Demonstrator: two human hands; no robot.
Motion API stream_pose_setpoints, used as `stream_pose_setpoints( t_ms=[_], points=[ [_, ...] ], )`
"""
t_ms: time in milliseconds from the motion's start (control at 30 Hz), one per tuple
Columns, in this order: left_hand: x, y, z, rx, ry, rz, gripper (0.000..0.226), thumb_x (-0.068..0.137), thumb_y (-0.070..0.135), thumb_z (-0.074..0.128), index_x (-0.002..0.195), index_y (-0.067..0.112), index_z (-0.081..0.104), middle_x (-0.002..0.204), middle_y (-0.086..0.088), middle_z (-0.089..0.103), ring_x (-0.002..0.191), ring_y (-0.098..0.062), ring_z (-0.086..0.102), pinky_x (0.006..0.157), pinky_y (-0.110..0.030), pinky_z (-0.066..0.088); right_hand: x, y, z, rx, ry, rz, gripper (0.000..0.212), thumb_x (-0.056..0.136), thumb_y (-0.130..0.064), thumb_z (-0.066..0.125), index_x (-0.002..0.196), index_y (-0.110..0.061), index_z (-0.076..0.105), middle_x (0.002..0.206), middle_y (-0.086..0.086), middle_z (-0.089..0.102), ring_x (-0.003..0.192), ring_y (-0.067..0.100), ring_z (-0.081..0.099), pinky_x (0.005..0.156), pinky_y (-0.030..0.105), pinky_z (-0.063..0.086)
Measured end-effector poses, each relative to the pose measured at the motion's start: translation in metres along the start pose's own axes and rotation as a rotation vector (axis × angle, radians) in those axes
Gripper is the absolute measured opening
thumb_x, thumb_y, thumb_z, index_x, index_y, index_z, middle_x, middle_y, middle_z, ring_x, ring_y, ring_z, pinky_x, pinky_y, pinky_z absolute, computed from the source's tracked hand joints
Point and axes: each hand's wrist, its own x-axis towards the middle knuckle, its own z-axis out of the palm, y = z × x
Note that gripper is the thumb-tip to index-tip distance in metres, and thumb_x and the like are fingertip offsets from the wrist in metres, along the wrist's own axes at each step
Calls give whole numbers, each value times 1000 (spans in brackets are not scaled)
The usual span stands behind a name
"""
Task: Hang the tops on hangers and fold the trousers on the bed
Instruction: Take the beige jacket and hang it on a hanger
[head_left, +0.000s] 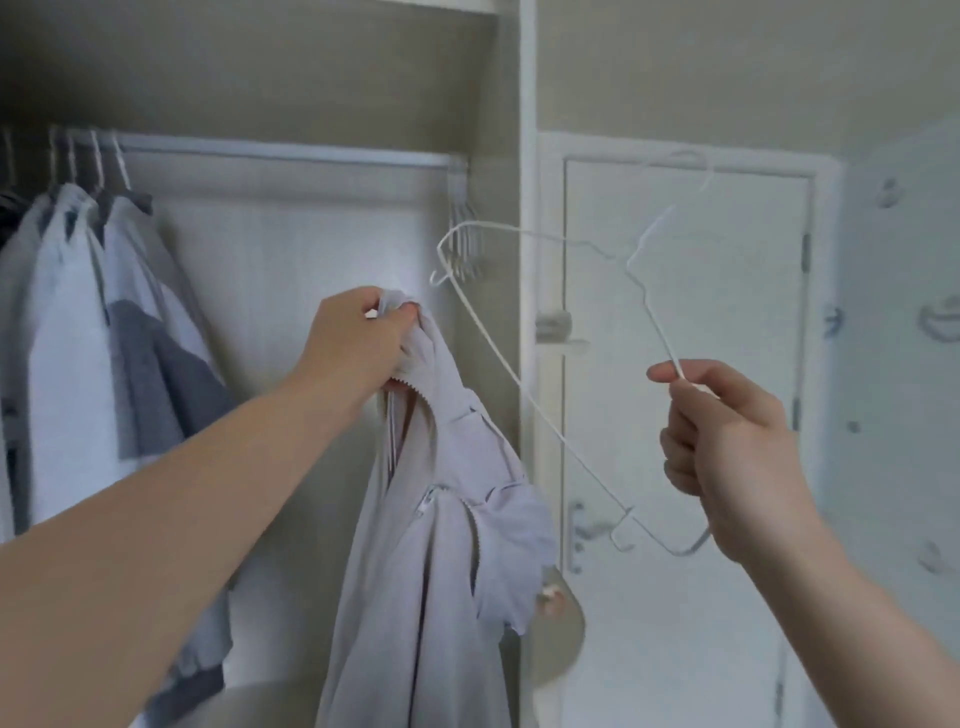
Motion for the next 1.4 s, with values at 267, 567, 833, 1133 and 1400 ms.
stream_pose_setpoints(
  t_ms=[267, 567, 833, 1133, 1400],
  points=[
    [-113, 3, 67, -11, -79, -150, 14, 95, 18, 65, 90, 6, 68, 78, -7, 65, 69, -20, 62, 64, -37, 56, -32, 27, -114, -46, -54, 282, 24, 93, -36, 64, 96, -12, 64, 54, 1, 44, 41, 16, 35, 39, 23, 27],
    [-252, -45, 137, 344, -130, -269, 37, 94, 16, 60, 59, 16, 46, 42, 10, 46, 34, -1, 46, 33, -20, 39, -122, 47, -267, -37, -288, 341, 23, 93, -23, 53, 83, -12, 71, 52, -6, 27, 40, 12, 19, 45, 15, 20],
    [-353, -56, 180, 413, -219, -462, 22, 94, 25, 62, 84, 5, 64, 70, -10, 62, 60, -22, 61, 38, -25, 48, -243, 43, -344, -177, -456, 497, 26, 98, -24, 56, 79, -16, 71, 46, -2, 29, 41, 13, 21, 43, 17, 19],
    [-414, -18, 223, 472, -398, -420, 28, 94, 23, 62, 88, -4, 66, 69, -16, 61, 49, -7, 47, 45, -13, 35, -236, 38, -365, -499, -613, 402, 28, 98, -25, 52, 76, -31, 69, 46, -13, 42, 43, 6, 33, 43, 14, 28],
    [-432, 33, 238, 429, -570, -394, 22, 93, 28, 67, 88, 8, 75, 84, -15, 73, 72, -25, 68, 67, -34, 51, -241, 79, -341, -685, -680, 429, 26, 102, -21, 51, 80, -12, 62, 67, 8, 60, 62, 24, 54, 60, 37, 44]
  ],
)
